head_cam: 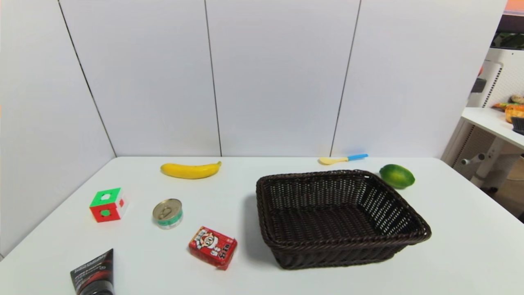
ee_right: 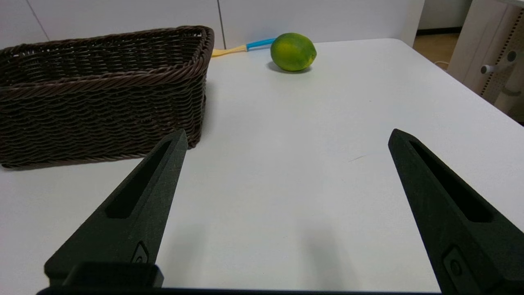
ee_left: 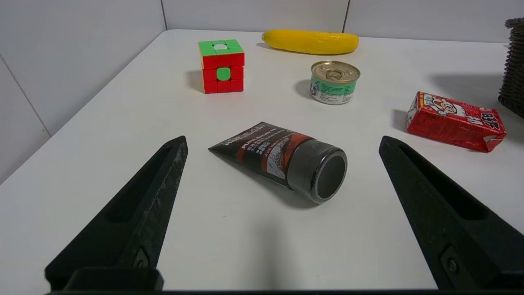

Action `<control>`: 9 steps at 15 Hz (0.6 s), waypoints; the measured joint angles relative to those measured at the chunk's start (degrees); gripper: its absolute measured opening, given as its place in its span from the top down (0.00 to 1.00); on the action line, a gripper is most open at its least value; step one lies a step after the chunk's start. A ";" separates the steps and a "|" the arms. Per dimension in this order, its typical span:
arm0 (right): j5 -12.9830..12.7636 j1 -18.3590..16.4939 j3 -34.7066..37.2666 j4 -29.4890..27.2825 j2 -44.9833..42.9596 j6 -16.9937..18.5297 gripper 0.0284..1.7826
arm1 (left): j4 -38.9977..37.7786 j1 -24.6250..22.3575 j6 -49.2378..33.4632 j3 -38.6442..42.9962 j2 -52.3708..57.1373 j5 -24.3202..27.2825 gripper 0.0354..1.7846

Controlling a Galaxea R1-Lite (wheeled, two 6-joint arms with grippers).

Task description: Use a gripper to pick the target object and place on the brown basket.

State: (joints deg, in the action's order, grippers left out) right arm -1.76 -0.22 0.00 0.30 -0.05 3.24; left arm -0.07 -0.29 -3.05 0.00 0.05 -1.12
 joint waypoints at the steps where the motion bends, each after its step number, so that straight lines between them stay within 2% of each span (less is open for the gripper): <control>1: -0.02 0.00 0.00 0.00 0.00 0.00 0.05 | 0.00 -0.01 0.00 0.00 0.00 0.00 0.06; 9: 0.00 0.01 0.00 0.00 0.00 -0.02 0.05 | 0.00 -0.01 0.00 0.00 0.00 0.02 0.06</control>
State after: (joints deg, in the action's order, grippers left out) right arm -1.76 -0.21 0.00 0.30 -0.05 3.22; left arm -0.07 -0.30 -3.05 0.00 0.05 -1.10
